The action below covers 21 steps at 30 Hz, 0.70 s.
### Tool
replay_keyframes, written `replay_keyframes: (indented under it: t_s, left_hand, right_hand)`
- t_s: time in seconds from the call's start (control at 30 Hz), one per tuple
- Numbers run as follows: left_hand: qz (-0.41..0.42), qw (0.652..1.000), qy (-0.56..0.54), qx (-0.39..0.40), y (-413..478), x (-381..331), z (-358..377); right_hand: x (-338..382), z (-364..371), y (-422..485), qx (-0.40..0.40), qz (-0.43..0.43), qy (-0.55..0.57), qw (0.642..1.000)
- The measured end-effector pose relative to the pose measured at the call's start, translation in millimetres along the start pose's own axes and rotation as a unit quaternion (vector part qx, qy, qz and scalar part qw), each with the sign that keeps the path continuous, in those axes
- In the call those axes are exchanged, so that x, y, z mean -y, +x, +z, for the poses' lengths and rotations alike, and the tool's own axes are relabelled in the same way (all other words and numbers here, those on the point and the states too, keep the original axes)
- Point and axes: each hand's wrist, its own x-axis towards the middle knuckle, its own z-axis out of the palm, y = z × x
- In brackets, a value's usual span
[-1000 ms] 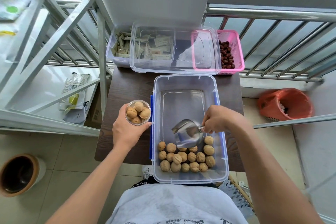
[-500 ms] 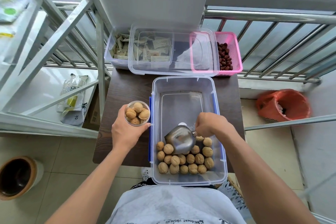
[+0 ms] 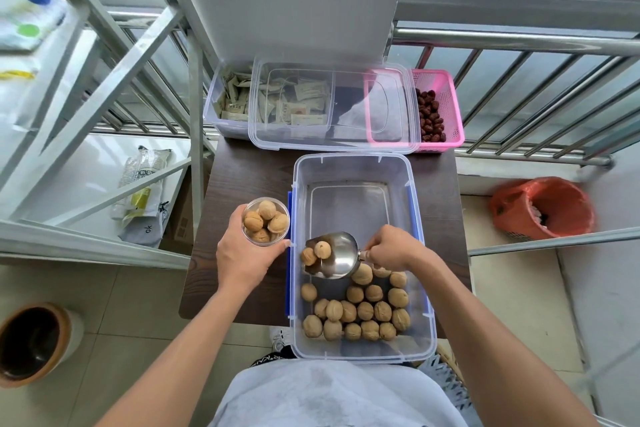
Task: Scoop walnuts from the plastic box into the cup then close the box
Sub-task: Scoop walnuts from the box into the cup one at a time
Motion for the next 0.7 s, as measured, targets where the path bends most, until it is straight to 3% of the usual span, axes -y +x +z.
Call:
replay_keyframes:
  t_s: [0.3, 0.7]
  left_hand:
    - [-0.009, 1.000, -0.006, -0.003, 1, 0, 2]
    - [0.005, 1.000, -0.009, 0.004, 4, -5, -4]
  right_hand:
    - [-8, 3, -7, -0.085, -0.028, 0.065, 0.994]
    - [-15, -17, -26, -0.115, -0.068, 0.139, 0.981]
